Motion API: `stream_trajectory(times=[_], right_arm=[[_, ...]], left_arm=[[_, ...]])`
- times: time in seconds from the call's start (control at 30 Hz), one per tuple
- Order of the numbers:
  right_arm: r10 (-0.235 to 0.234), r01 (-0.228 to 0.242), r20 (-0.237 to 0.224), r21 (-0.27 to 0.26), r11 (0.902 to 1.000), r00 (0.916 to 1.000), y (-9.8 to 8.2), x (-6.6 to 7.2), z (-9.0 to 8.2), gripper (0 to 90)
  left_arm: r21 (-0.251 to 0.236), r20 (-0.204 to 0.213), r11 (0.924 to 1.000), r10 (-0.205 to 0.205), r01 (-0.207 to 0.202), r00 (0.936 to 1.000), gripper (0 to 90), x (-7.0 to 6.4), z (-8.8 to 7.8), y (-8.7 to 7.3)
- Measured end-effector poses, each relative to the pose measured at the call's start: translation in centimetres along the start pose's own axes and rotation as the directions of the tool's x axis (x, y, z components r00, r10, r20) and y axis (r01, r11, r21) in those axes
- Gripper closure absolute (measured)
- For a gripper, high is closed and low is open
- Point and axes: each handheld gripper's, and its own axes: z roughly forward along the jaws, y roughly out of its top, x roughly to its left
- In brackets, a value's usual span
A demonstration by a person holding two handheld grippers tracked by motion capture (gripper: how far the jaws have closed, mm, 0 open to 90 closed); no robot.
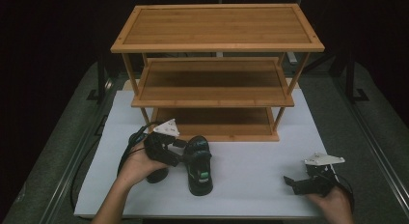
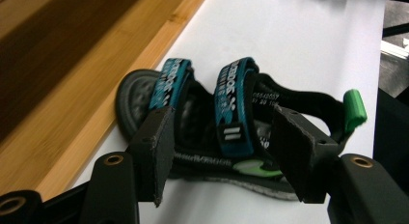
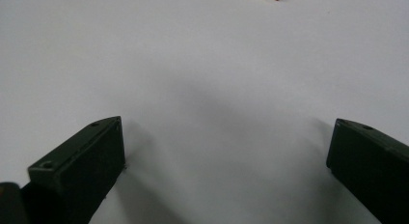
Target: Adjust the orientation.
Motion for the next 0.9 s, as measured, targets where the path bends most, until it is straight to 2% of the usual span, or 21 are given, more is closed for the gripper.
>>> stream_trajectory(times=[0.23, 0.33, 0.37, 0.43, 0.7, 0.8, 0.9], right_arm=[[0.0, 0.0, 0.0, -0.001, 1.0, 1.0, 0.0, 0.0, 0.0, 0.0], [0.0, 0.0, 0.0, -0.001, 1.0, 1.0, 0.0, 0.0, 0.0, 0.0], [0.001, -0.001, 0.0, -0.001, 1.0, 1.0, 0.0, 0.0, 0.0, 0.0], [0.001, -0.001, 0.0, -0.001, 1.0, 1.0, 0.0, 0.0, 0.0, 0.0], [0.002, -0.002, -0.001, 0.0, 1.0, 1.0, 0.0, 0.0, 0.0, 0.0], [0.002, -0.002, -0.001, 0.0, 1.0, 1.0, 0.0, 0.0, 0.0, 0.0], [0.001, -0.001, 0.0, 0.0, 1.0, 1.0, 0.0, 0.0, 0.0, 0.0]], left_arm=[[-0.007, -0.025, 0.9998, -0.019, 0.019, 0.9995, 40.7, 0.2, -1.5, -0.8], [-0.015, -0.048, 0.9996, -0.026, 0.025, 0.9985, 40.7, 0.4, -2.4, -1.2], [-0.023, -0.072, 0.9989, -0.043, 0.042, 0.9965, 40.7, 0.6, -3.1, -1.5], [-0.024, -0.09, 0.9986, -0.048, 0.046, 0.9948, 40.7, 0.9, -3.9, -1.8], [-0.037, -0.14, 0.9959, -0.087, 0.083, 0.9863, 40.7, 1.7, -6.2, -3.5], [-0.043, -0.178, 0.9938, -0.108, 0.102, 0.978, 40.8, 2.5, -7.3, -4.4], [-0.046, -0.195, 0.992, -0.125, 0.118, 0.9729, 41.2, 2.9, -7.7, -5.0]])
